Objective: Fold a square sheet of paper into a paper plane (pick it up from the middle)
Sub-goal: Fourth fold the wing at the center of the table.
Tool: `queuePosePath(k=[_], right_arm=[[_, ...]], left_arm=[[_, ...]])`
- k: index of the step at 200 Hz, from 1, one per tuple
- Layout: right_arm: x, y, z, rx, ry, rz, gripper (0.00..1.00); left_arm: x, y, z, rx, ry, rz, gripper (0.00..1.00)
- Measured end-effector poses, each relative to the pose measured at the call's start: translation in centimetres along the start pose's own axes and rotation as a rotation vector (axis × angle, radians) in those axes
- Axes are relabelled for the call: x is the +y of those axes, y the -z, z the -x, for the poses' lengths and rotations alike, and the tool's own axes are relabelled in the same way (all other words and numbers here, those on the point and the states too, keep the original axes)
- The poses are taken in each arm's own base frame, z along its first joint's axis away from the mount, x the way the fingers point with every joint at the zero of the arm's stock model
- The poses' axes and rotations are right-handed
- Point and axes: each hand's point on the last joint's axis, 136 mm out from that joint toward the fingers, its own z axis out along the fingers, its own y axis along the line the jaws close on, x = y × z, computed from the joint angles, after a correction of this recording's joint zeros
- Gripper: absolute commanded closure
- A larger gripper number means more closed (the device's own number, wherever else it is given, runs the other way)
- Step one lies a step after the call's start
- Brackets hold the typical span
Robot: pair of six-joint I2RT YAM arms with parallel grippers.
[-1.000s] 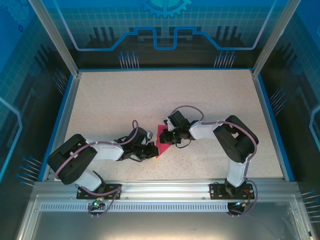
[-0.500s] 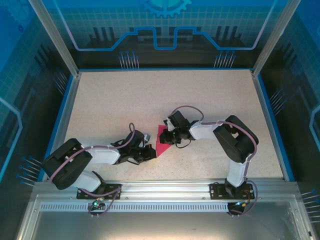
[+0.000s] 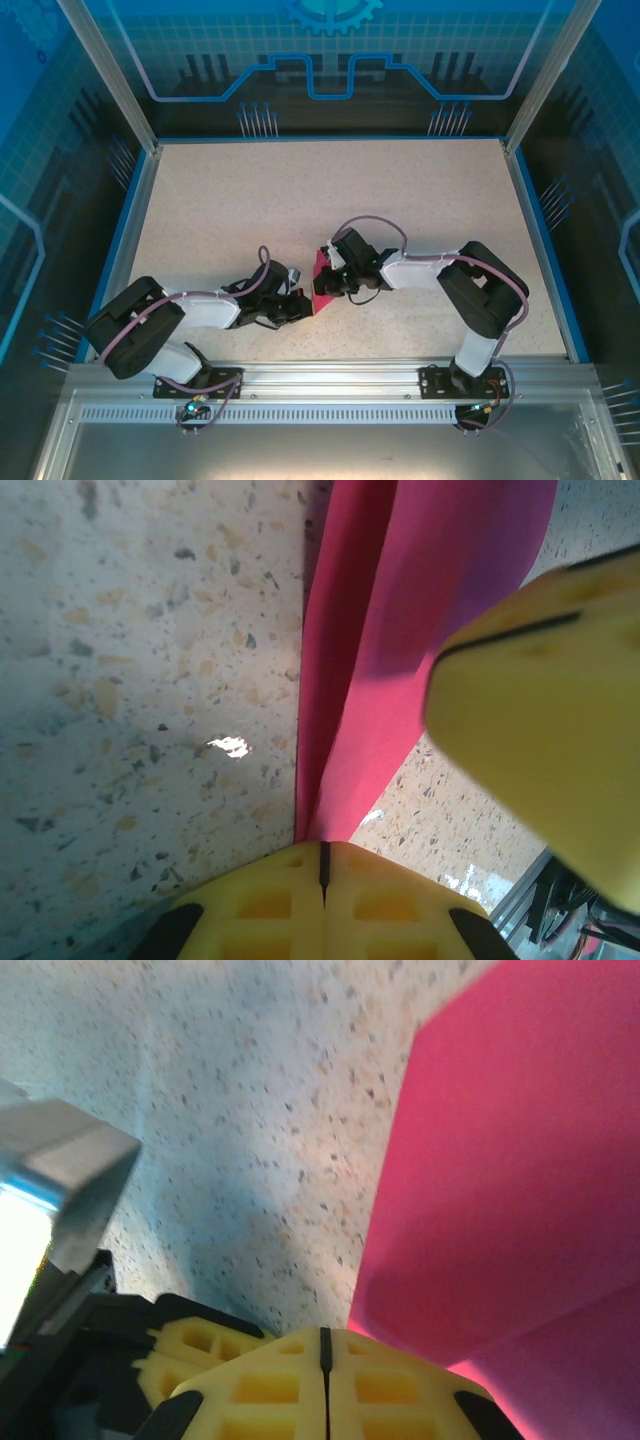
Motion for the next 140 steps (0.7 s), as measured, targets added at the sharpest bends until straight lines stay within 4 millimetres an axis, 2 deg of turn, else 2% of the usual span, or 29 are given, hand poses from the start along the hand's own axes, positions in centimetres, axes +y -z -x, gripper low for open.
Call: queuePosePath(k=[34,140], right_arm=[[0.4,-0.7,-1.1,0.033,-0.001,0.004,1.00],[-0.1,-1.0,-1.3,0.018,-0.046,0.009,1.00]], left_arm=[[0.0,0.0,0.0,0.001,0.000,0.001,1.00],[0.0,0.0,-0.1,0.002,0.000,0.001,1.00]])
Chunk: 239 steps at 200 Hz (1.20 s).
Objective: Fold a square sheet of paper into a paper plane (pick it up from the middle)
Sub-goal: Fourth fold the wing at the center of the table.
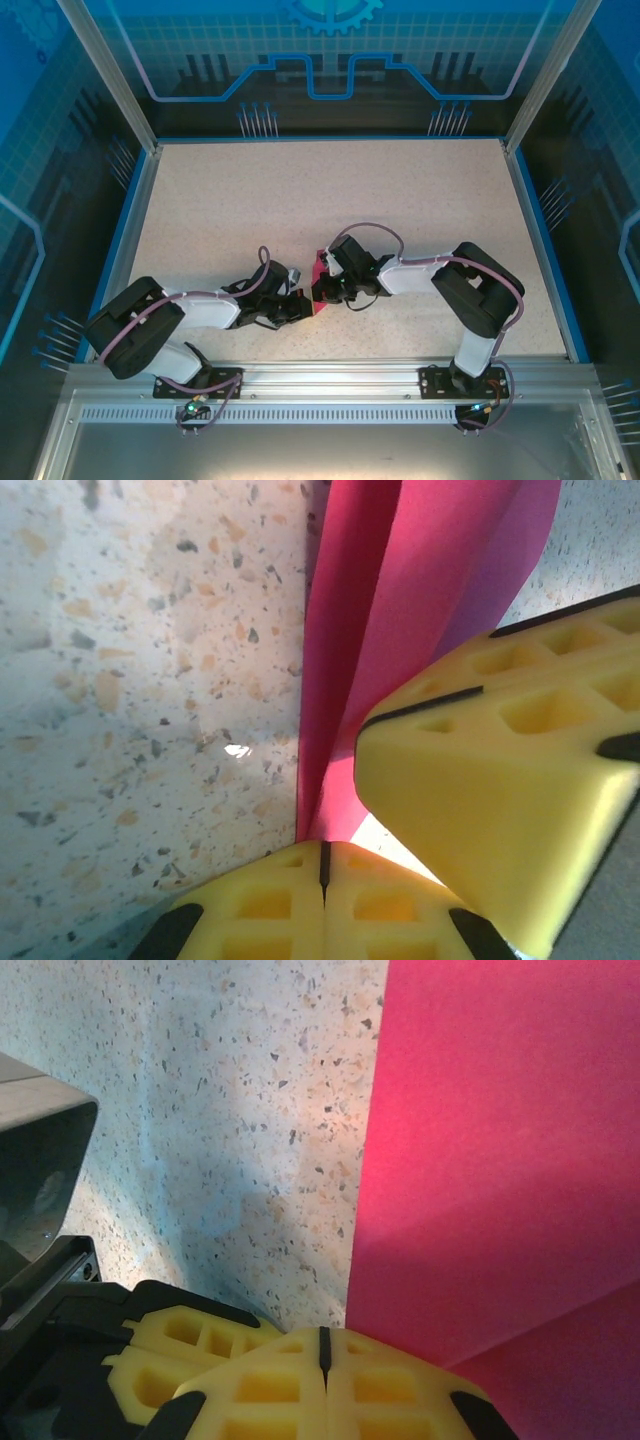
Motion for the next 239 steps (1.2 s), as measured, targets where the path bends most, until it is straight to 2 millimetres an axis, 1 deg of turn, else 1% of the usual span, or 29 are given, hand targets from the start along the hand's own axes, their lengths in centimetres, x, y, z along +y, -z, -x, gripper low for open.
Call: queuePosePath(k=[14,37,117,136,182,220,239], right_arm=[[-0.3,-0.1,-0.1,-0.002,-0.010,-0.017,1.00],[-1.1,-0.3,-0.9,0.016,-0.030,-0.046,1.00],[-1.3,-0.2,-0.6,0.010,-0.052,-0.047,1.00],[-1.7,0.1,-0.1,0.003,-0.048,-0.045,1.00],[-3.1,1.0,2.3,-0.037,-0.056,-0.048,1.00],[-3.4,1.1,2.7,-0.020,-0.056,-0.032,1.00],[-3.7,1.3,3.6,-0.028,-0.062,-0.032,1.00]], left_arm=[[0.0,0.0,0.0,0.000,0.000,-0.001,1.00],[0.0,0.0,-0.1,0.001,-0.002,-0.001,1.00],[0.0,0.1,-0.2,0.003,-0.003,0.001,1.00],[0.1,0.1,-0.2,0.004,-0.003,0.004,1.00],[0.1,0.1,-0.2,0.008,-0.004,0.009,1.00],[0.0,0.0,-0.2,0.011,-0.007,0.012,1.00],[0.1,0.1,-0.2,0.013,-0.007,0.015,1.00]])
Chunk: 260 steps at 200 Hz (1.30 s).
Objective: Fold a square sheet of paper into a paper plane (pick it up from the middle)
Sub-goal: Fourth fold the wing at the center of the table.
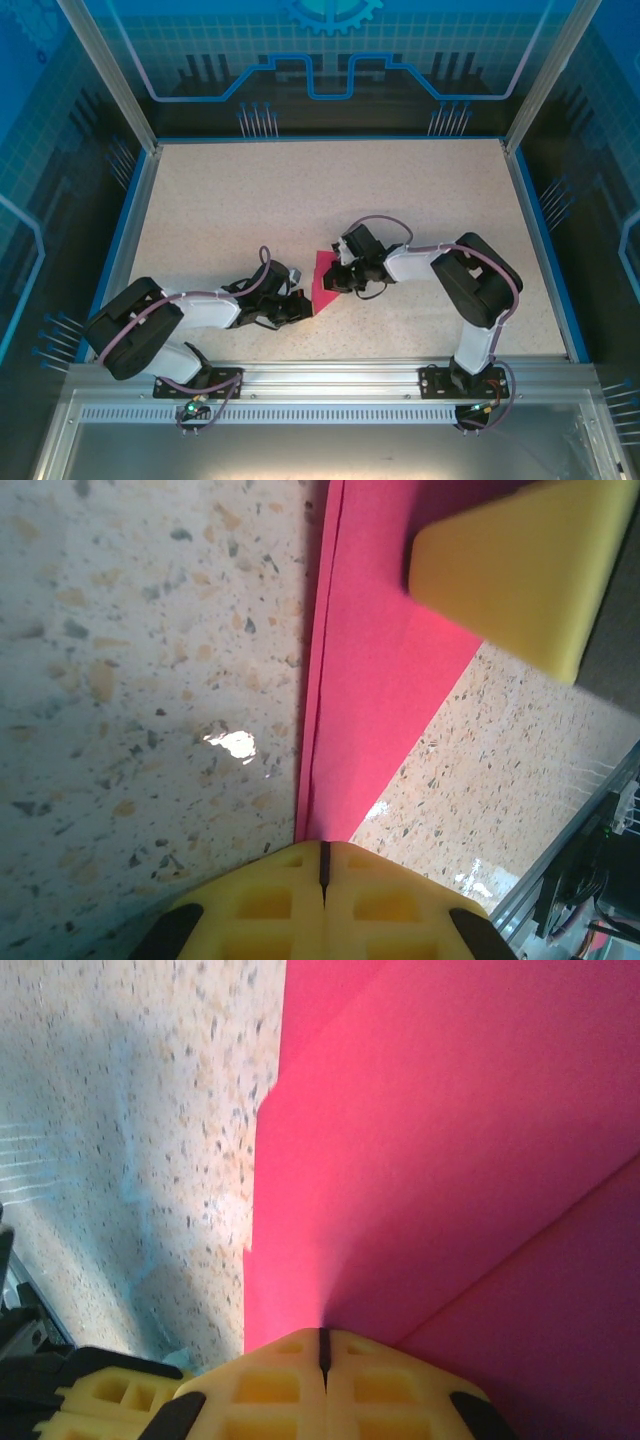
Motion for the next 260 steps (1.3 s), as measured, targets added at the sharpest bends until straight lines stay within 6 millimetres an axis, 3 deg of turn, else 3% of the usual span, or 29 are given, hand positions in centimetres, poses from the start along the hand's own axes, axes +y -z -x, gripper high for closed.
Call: queuePosePath(k=[35,56,65,81,102,135,193,260], right_arm=[[-2.0,1.6,4.2,-0.113,-0.027,-0.055,0.99],[-2.8,2.5,5.8,-0.160,-0.032,-0.087,0.89],[-2.7,2.8,5.9,-0.165,-0.028,-0.091,0.82],[-2.1,3.6,5.8,-0.175,-0.005,-0.085,0.72],[-1.0,5.1,5.7,-0.207,0.012,-0.058,0.61],[-0.8,5.7,3.9,-0.205,-0.007,-0.032,0.52],[0.0,3.8,2.1,-0.141,-0.009,-0.005,0.54],[0.1,1.9,2.0,-0.095,-0.023,0.006,0.64]], left_arm=[[0.0,0.0,0.0,0.005,-0.008,0.007,1.00],[0.0,0.0,0.0,0.007,-0.011,0.011,1.00],[-0.1,0.1,0.0,0.009,-0.011,0.014,0.98],[0.0,0.3,-0.2,0.017,-0.008,0.026,0.83],[-0.5,0.8,-0.1,0.012,-0.008,0.019,0.72],[-2.6,2.3,1.9,-0.059,-0.019,-0.049,0.66],[-2.5,3.2,3.9,-0.115,0.013,-0.060,0.64],[-1.8,3.4,4.6,-0.130,0.038,-0.050,0.60]])
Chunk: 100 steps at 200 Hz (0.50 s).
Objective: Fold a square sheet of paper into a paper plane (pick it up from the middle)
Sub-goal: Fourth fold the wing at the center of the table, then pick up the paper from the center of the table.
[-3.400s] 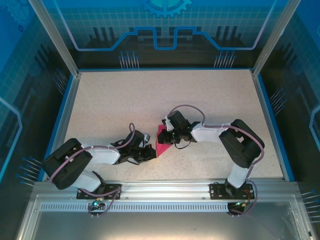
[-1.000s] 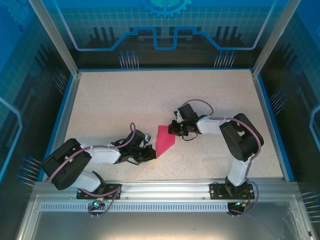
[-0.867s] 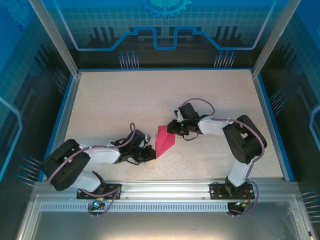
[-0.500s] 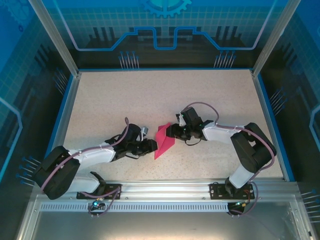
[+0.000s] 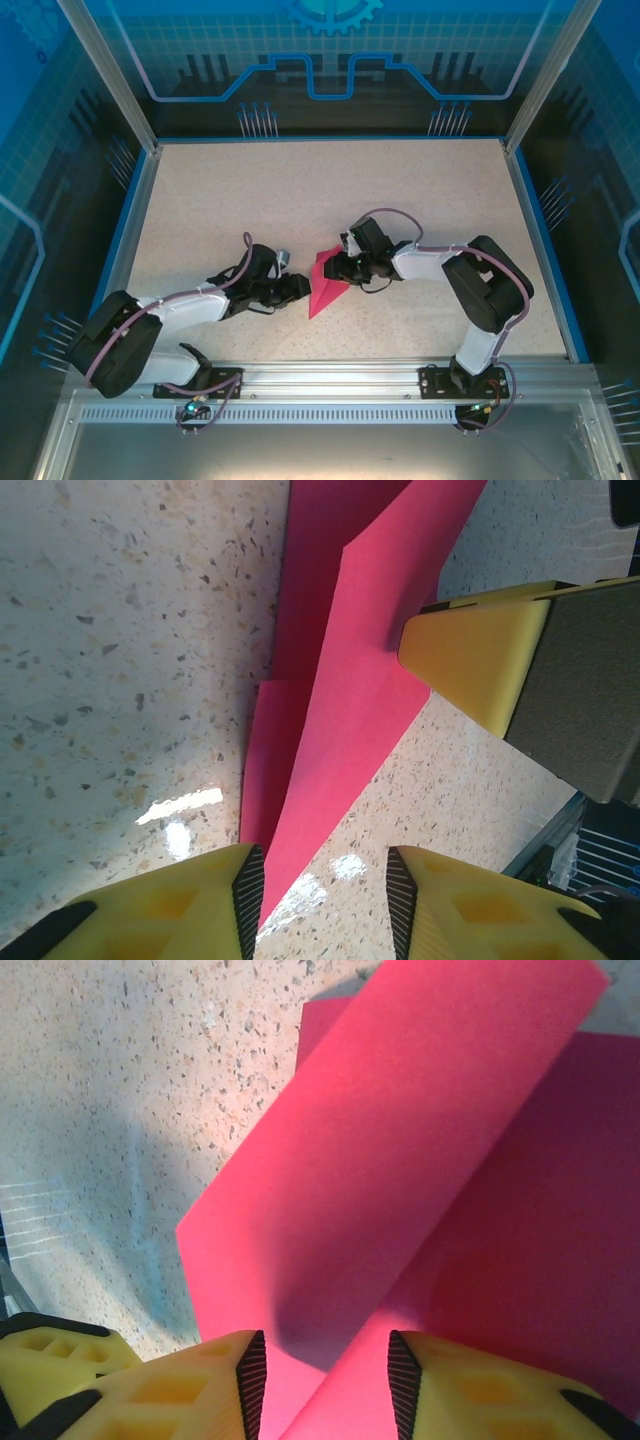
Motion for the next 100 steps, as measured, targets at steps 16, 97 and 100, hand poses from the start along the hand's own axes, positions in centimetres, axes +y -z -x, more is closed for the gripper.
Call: queuePosePath(k=[16,97,100], right_arm=[[0.2,-0.1,0.1,-0.001,0.000,0.008,0.66],[0.7,-1.5,1.0,-0.021,0.005,0.062,0.88],[0.8,-1.5,1.1,-0.025,0.014,0.069,0.90]], left_arm=[[0.1,0.0,0.1,-0.002,0.004,0.002,0.60],[0.0,0.4,1.2,-0.008,0.036,-0.038,0.47],[0.0,0.4,1.3,-0.008,0.037,-0.042,0.46]])
